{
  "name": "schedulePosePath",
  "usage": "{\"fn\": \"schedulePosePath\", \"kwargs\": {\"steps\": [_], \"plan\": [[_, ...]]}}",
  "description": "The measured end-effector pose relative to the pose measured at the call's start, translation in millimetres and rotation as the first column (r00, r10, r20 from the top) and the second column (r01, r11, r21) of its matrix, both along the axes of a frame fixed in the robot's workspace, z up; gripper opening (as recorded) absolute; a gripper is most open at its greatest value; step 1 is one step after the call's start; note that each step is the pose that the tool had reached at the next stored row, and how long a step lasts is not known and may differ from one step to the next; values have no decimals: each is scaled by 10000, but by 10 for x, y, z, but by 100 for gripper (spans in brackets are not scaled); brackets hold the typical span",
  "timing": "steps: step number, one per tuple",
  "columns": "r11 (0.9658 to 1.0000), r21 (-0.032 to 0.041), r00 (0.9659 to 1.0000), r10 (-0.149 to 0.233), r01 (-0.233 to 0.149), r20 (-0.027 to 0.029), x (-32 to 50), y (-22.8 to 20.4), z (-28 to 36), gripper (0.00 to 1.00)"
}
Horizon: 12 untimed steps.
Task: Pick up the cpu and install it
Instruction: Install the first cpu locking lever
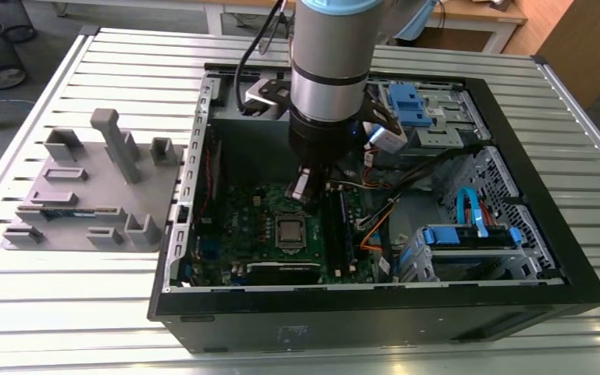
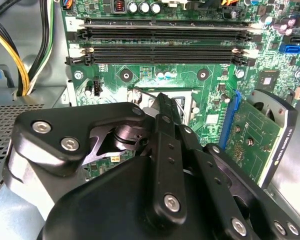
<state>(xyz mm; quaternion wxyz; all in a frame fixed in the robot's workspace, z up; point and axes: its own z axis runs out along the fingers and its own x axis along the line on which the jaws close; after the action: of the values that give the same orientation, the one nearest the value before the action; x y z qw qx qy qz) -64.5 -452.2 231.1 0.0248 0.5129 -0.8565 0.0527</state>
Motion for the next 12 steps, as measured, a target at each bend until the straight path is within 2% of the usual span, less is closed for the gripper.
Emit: {"fn": "schedulePosePath", "kwargs": {"steps": [5, 12], "plan": [[9998, -11, 9998, -210, 210, 1, -31, 1, -20, 11], [9988, -75, 9989, -478, 478, 1, -34, 0, -78, 11]]}}
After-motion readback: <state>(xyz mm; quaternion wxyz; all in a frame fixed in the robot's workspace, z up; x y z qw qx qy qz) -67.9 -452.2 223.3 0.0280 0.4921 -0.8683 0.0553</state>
